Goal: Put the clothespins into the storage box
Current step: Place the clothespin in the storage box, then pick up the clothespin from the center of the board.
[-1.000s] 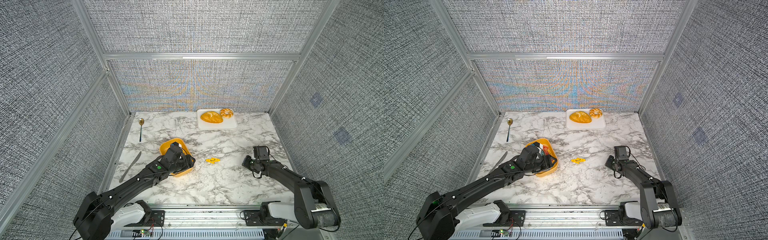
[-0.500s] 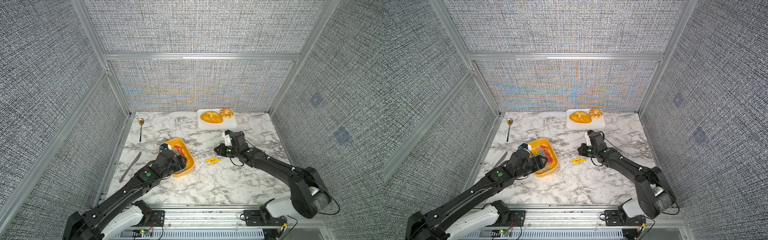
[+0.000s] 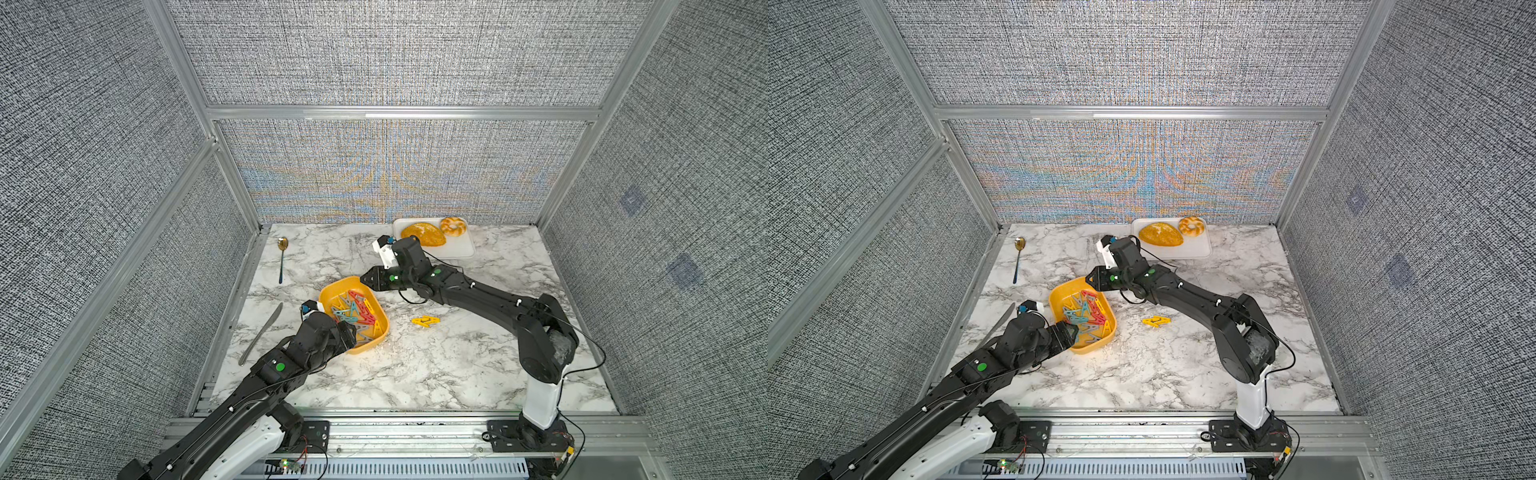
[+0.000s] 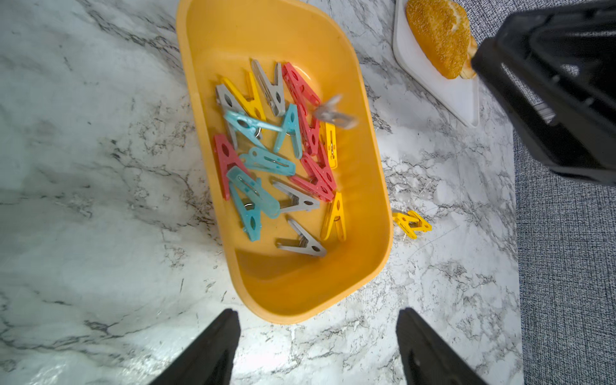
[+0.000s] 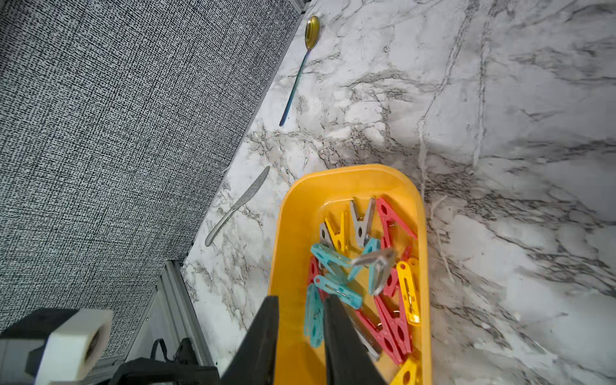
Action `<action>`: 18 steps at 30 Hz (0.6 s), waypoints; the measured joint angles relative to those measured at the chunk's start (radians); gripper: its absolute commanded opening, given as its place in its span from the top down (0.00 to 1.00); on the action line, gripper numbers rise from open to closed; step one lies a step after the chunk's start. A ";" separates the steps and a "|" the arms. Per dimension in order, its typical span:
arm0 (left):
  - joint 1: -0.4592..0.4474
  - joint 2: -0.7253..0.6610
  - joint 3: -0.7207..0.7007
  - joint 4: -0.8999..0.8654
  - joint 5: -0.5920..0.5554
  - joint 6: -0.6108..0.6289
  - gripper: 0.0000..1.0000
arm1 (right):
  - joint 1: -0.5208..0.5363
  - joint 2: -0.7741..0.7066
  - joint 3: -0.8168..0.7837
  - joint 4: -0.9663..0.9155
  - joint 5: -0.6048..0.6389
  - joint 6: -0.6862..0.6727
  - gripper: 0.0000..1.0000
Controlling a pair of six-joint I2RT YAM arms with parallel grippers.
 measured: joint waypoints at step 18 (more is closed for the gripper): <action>0.002 0.171 0.055 0.088 0.077 0.016 0.23 | -0.100 -0.233 -0.341 -0.115 0.220 -0.117 0.71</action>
